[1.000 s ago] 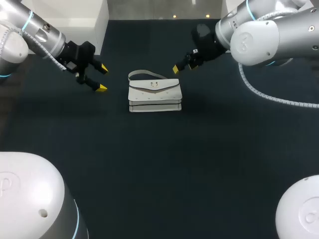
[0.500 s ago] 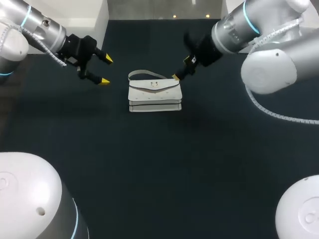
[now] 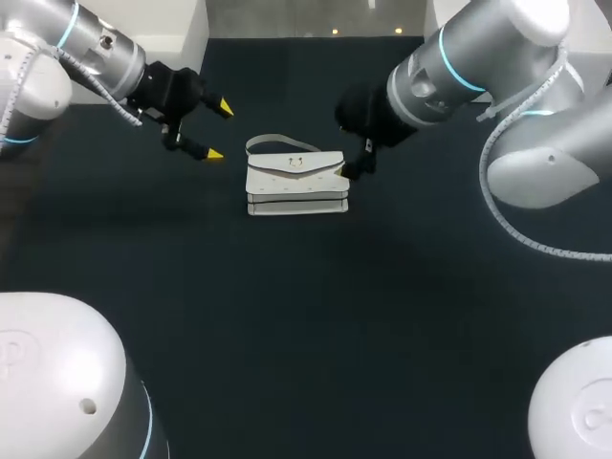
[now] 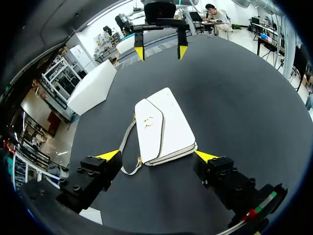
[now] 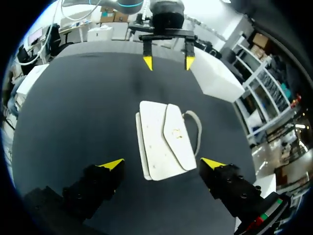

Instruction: Pick up the bag, open it, inspect its contents, close it, and place it on the opposite side

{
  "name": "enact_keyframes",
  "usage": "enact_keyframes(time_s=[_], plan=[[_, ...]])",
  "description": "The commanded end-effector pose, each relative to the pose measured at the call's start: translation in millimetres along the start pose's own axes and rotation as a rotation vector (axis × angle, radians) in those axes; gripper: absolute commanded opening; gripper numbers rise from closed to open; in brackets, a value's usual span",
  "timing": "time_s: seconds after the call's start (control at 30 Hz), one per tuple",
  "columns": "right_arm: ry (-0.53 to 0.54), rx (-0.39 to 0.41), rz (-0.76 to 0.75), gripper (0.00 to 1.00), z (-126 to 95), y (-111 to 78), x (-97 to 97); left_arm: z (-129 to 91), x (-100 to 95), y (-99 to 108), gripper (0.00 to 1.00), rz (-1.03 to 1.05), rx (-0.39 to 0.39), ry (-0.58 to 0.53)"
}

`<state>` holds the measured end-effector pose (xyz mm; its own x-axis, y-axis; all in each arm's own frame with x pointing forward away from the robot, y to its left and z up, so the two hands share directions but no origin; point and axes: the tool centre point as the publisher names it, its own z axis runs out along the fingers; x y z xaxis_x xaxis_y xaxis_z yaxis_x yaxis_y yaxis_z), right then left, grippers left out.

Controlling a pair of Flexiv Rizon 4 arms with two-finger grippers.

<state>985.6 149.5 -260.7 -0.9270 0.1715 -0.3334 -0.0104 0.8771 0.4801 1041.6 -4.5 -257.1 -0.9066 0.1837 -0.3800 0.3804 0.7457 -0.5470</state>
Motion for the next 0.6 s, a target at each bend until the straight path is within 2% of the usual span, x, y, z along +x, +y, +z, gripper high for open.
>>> enact_keyframes(time_s=[0.03, 0.2, 0.33, 0.47, 0.6], plan=[[-0.283, 0.013, 0.005, 1.00, 2, 4.1, 2.8, 0, -0.9, 1, 1.00, 0.001, 0.003, 0.000], [-0.283, 0.013, 0.005, 1.00, 2, 4.1, 2.8, 0, -0.9, 1, 1.00, 0.001, 0.003, 0.000], [-0.347, 0.007, -0.110, 1.00, 11, 11.9, 12.7, 11, -2.7, -1, 1.00, 0.037, 0.034, -0.026], [-0.387, 0.003, -0.192, 1.00, 21, 9.2, 24.0, 18, -5.6, 1, 1.00, 0.052, 0.048, -0.033], [-0.442, 0.046, -0.242, 1.00, 30, 4.0, 31.5, 22, -7.1, 0, 1.00, 0.062, 0.064, -0.029]])
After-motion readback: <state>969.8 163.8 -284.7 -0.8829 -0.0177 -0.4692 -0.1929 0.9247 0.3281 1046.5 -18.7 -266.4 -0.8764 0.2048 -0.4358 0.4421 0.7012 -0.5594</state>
